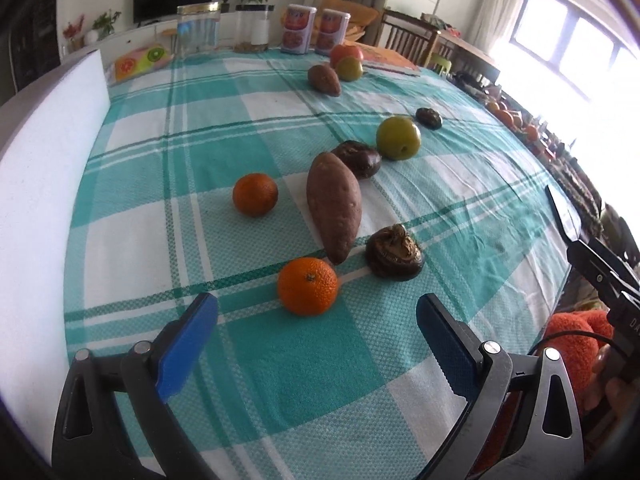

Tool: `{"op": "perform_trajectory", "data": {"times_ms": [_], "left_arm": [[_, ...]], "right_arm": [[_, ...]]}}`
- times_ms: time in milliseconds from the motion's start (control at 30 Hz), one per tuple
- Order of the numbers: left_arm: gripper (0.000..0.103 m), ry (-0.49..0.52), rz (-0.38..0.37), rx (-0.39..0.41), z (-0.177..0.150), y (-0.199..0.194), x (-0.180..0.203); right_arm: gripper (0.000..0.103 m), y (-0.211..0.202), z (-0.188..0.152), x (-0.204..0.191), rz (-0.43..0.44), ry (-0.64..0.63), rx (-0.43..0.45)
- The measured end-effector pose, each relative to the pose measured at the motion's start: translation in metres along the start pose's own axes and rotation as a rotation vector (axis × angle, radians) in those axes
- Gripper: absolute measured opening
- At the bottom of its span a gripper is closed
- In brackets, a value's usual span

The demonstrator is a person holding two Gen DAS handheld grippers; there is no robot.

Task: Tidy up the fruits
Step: 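Grasp the mandarin orange with the left tool while the right tool grasps the yellow grapefruit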

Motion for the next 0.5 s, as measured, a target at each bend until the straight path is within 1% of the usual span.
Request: {"op": "perform_trajectory", "data": {"times_ms": [33,67,100,133,167,200,233,367,433,500], "left_arm": [[0.098,0.026,0.003,0.000,0.001,0.004,0.003],[0.087,0.044,0.008,-0.005,0.002,0.008,0.006],[0.073,0.055,0.006,-0.018,0.002,0.013,0.007],[0.046,0.060,0.021,-0.034,0.002,0.018,0.007],[0.037,0.062,0.019,-0.054,0.002,0.024,0.006],[0.037,0.053,0.003,-0.070,0.001,0.027,0.004],[0.037,0.049,-0.006,-0.055,0.001,0.025,0.002],[0.035,0.050,-0.019,-0.048,-0.005,0.019,-0.001],[0.034,0.034,-0.027,-0.044,-0.007,0.017,-0.005],[0.034,0.016,-0.032,-0.041,-0.008,0.014,-0.009]], "right_arm": [[0.103,0.000,0.000,0.000,0.001,0.000,0.000],[0.103,0.000,0.000,0.000,0.003,0.000,-0.001],[0.103,0.001,0.000,0.001,0.009,0.001,-0.004],[0.103,0.002,0.000,0.000,0.015,0.002,-0.007],[0.103,0.003,0.000,0.001,0.023,0.004,-0.011],[0.103,0.004,-0.001,0.002,0.031,0.008,-0.016],[0.103,0.005,-0.001,0.002,0.038,0.012,-0.021],[0.103,0.013,-0.002,0.003,0.079,0.028,-0.058],[0.103,0.025,0.000,0.001,0.140,0.035,-0.106],[0.103,0.042,0.004,-0.001,0.235,0.057,-0.162]]}}
Point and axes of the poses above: each gripper's, at about its wrist camera, not at the fingertips, and y roughly the way its jaws point, x to its right, z to its top, the point moved 4 cm from there along y, roughly the way its jaws point, and after that the axes turned 11 degrees about -y, right-handed, at the moved point
